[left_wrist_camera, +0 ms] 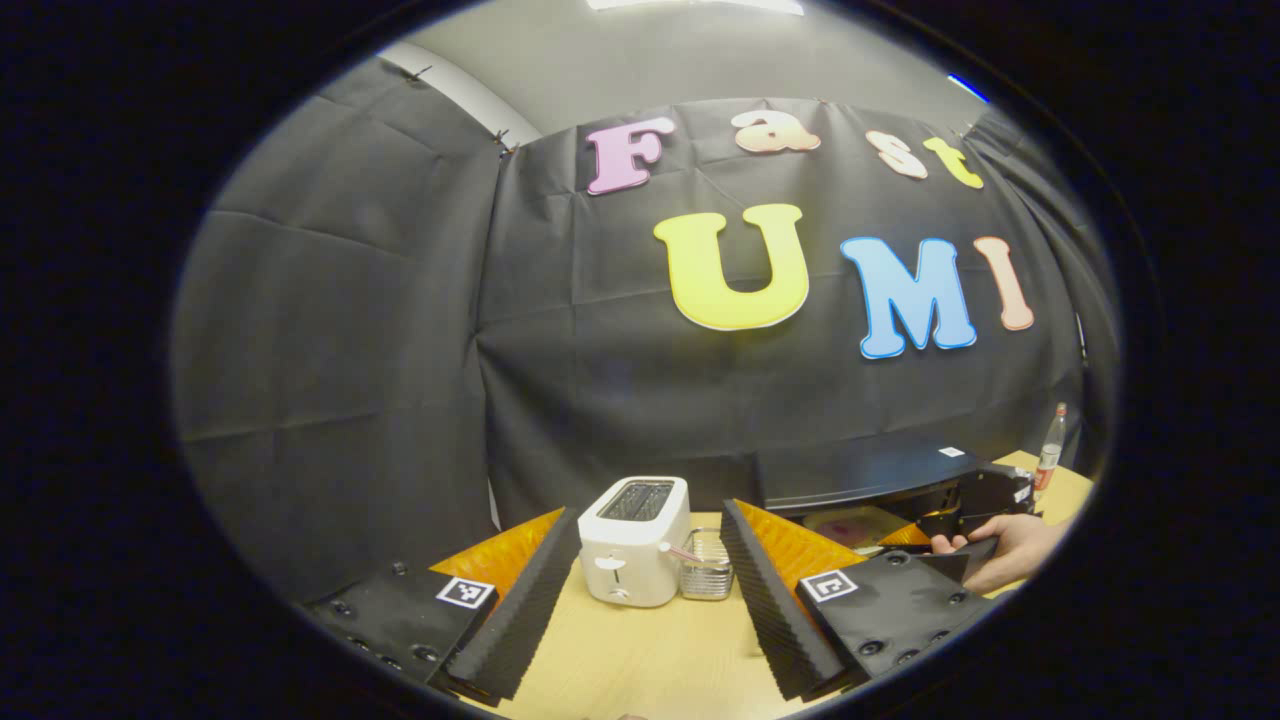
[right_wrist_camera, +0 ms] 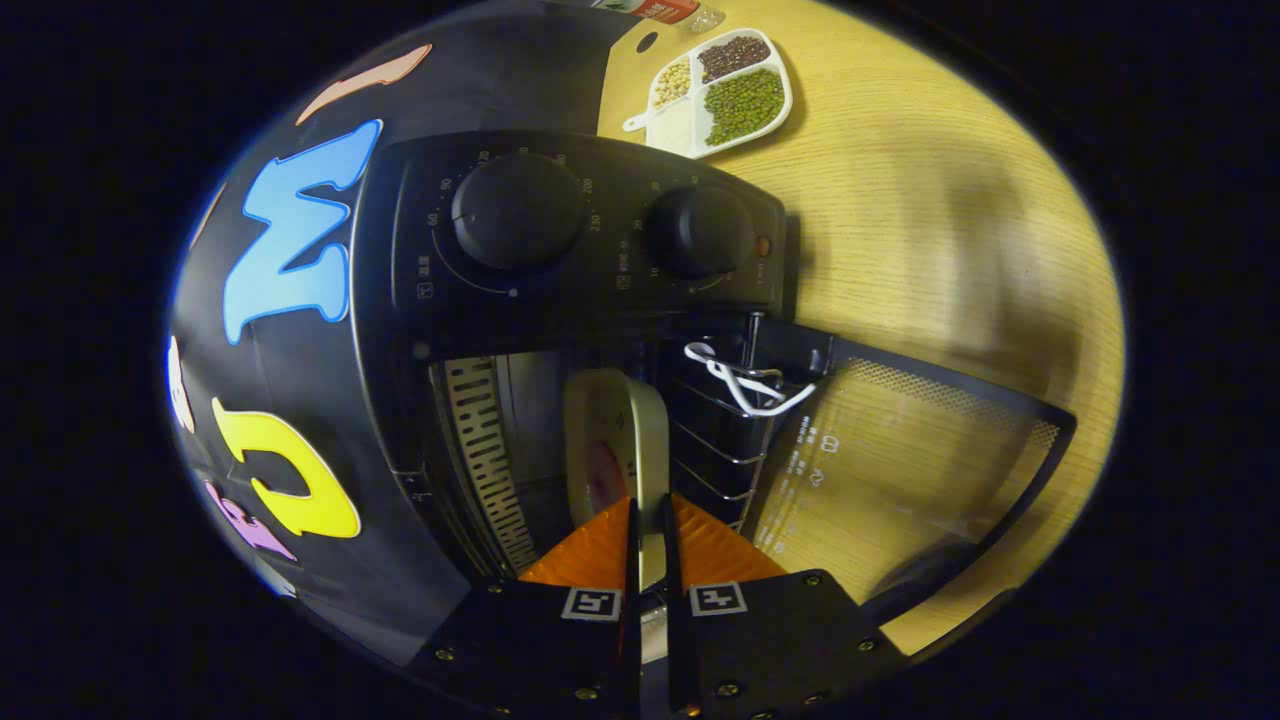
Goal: Open the electric oven with the left hand, put the food in, and close the electric oven.
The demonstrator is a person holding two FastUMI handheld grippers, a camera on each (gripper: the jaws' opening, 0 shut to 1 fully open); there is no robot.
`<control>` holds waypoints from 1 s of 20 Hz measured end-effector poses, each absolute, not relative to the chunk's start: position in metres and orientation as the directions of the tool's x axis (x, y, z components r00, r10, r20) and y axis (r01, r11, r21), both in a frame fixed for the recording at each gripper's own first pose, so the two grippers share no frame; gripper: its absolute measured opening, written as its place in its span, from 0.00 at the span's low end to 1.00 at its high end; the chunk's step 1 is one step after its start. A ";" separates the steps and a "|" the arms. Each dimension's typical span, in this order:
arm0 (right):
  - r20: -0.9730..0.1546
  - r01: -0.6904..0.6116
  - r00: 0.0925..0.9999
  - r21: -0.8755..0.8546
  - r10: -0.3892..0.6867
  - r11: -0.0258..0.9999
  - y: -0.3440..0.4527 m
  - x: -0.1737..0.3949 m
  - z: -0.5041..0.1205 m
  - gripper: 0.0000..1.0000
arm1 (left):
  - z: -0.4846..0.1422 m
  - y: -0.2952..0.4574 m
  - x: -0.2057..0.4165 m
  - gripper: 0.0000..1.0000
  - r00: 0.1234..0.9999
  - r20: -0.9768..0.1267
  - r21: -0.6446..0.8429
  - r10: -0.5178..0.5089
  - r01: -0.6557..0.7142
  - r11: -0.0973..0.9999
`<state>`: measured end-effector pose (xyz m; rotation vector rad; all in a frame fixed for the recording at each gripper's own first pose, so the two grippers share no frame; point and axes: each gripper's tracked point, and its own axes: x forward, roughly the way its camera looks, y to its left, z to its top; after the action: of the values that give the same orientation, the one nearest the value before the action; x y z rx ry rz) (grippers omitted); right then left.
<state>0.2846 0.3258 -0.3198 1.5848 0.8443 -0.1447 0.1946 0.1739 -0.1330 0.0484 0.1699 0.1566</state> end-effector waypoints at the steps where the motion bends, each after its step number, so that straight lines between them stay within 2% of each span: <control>1: -0.529 0.575 0.724 0.818 0.443 0.037 0.327 0.282 -0.316 0.16 | -0.135 0.173 0.194 0.91 0.974 -0.164 0.060 0.158 -0.150 0.987; 2: -0.508 0.558 0.729 0.829 0.458 0.032 0.328 0.280 -0.311 0.18 | -0.134 0.172 0.193 0.91 0.974 -0.162 0.057 0.158 -0.151 0.987; 5: -0.491 0.530 0.714 0.845 0.499 0.071 0.328 0.268 -0.303 0.97 | -0.131 0.165 0.193 0.91 0.976 -0.158 0.046 0.150 -0.145 0.988; 10: -0.499 0.442 0.649 0.862 0.574 0.249 0.321 0.230 -0.291 0.97 | -0.128 0.143 0.187 0.91 0.980 -0.156 0.021 0.124 -0.122 0.992; 13: -0.472 0.313 0.651 0.880 0.595 0.356 0.305 0.213 -0.276 0.97 | -0.136 0.127 0.183 0.91 0.980 -0.171 0.015 0.104 -0.102 0.995; 14: -0.467 0.269 0.650 0.879 0.599 0.394 0.300 0.207 -0.272 0.97 | -0.140 0.118 0.180 1.00 0.979 -0.180 0.014 0.092 -0.091 0.996; 20: -0.480 -0.027 0.657 0.755 0.581 0.655 0.249 0.168 -0.255 0.97 | -0.172 0.070 0.163 1.00 0.966 -0.260 -0.035 0.017 -0.027 0.999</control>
<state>0.1682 0.2489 -0.2546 0.7907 0.7879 0.3885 0.1635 0.0703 -0.1721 -0.0379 0.2623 0.0223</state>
